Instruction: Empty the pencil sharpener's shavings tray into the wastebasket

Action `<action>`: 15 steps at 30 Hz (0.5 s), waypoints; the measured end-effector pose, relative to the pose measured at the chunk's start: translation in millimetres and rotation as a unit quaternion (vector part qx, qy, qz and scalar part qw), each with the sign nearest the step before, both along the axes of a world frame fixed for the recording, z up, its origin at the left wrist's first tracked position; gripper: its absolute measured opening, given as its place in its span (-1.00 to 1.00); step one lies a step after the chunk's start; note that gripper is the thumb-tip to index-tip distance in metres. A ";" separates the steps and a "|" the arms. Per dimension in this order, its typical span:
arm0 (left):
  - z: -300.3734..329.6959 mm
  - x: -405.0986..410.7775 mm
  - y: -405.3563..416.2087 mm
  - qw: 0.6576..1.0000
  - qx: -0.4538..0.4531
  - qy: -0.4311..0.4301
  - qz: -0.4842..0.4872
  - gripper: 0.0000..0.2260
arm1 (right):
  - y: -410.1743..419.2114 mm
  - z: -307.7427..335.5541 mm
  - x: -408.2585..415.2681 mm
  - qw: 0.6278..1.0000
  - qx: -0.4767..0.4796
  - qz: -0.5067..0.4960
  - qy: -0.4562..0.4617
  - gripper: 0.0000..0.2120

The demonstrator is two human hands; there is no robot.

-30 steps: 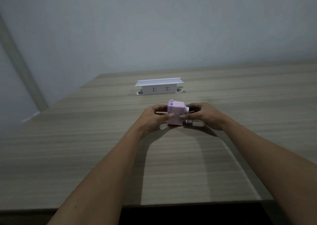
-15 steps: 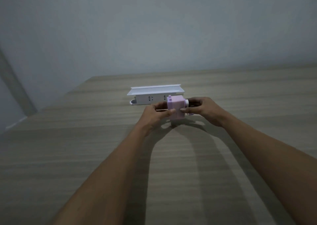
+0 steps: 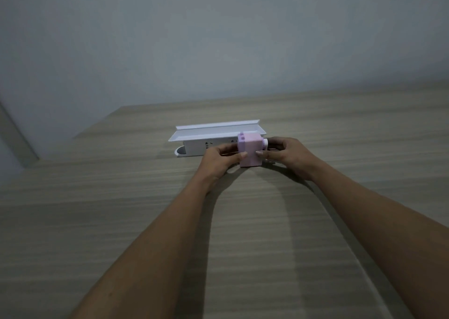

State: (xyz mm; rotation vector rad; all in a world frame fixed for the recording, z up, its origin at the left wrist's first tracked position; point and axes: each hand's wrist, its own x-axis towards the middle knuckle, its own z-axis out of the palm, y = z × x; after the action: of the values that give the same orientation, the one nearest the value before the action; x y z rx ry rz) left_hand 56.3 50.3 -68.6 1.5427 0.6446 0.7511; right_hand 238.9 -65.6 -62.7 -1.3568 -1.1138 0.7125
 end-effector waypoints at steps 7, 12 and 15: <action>-6.2 5.1 15.0 1.000 -0.002 -0.010 0.007 -0.56 | 13.2 -2.5 0.8 1.000 0.003 0.004 0.000 -0.62; -1.1 1.0 3.5 0.999 0.026 0.015 0.021 -0.54 | 11.9 -1.0 -4.1 0.999 -0.021 -0.031 -0.014 -0.60; -2.3 -9.1 1.6 0.998 0.034 0.024 0.055 -0.48 | 4.0 1.0 -3.6 0.994 -0.035 -0.091 -0.041 -0.41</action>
State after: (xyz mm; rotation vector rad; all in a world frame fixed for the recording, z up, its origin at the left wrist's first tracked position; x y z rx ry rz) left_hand 47.2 52.0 -70.9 1.6018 0.7510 0.8271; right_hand 235.4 -61.6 -61.7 -1.5379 -1.0217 0.5710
